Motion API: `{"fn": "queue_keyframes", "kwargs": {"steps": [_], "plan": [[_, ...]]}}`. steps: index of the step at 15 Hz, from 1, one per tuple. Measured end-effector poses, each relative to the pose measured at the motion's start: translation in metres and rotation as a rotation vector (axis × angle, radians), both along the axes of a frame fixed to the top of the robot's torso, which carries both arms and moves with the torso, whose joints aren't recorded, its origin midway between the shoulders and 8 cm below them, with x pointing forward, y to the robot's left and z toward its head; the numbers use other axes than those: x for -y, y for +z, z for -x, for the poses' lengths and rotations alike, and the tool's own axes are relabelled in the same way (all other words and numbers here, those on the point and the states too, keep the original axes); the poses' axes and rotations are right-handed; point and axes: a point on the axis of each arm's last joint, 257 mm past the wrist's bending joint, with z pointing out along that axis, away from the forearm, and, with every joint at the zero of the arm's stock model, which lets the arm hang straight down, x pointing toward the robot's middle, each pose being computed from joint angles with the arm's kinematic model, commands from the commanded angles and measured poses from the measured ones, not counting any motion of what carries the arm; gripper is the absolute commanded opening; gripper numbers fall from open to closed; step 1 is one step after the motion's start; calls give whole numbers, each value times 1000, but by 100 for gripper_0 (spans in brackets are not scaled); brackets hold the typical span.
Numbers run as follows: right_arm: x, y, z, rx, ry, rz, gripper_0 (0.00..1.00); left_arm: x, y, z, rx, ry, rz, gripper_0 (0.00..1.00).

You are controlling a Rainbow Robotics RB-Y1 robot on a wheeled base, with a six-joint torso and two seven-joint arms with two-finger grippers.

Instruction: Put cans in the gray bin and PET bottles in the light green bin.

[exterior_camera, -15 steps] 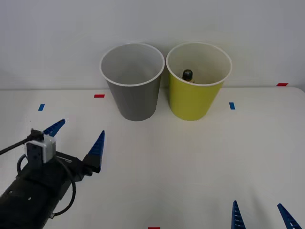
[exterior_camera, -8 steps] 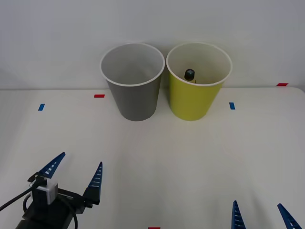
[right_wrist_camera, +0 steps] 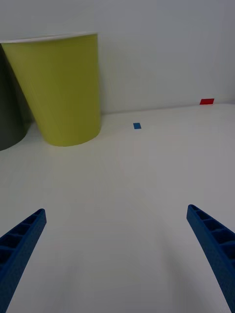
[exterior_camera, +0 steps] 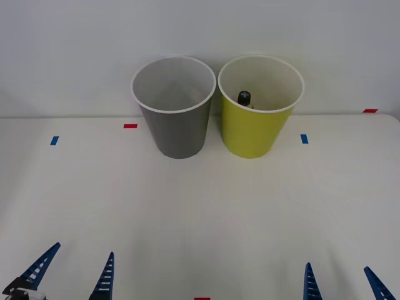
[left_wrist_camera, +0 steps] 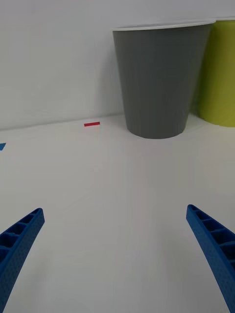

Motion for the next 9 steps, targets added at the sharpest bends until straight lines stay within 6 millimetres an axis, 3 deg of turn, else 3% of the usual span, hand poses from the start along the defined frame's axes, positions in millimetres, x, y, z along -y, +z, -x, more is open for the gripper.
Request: {"fn": "queue_keyframes", "kwargs": {"steps": [9], "plan": [[0,0,0,0,0,0,100,-10,-7,18,-33,44,-7,100]]}}
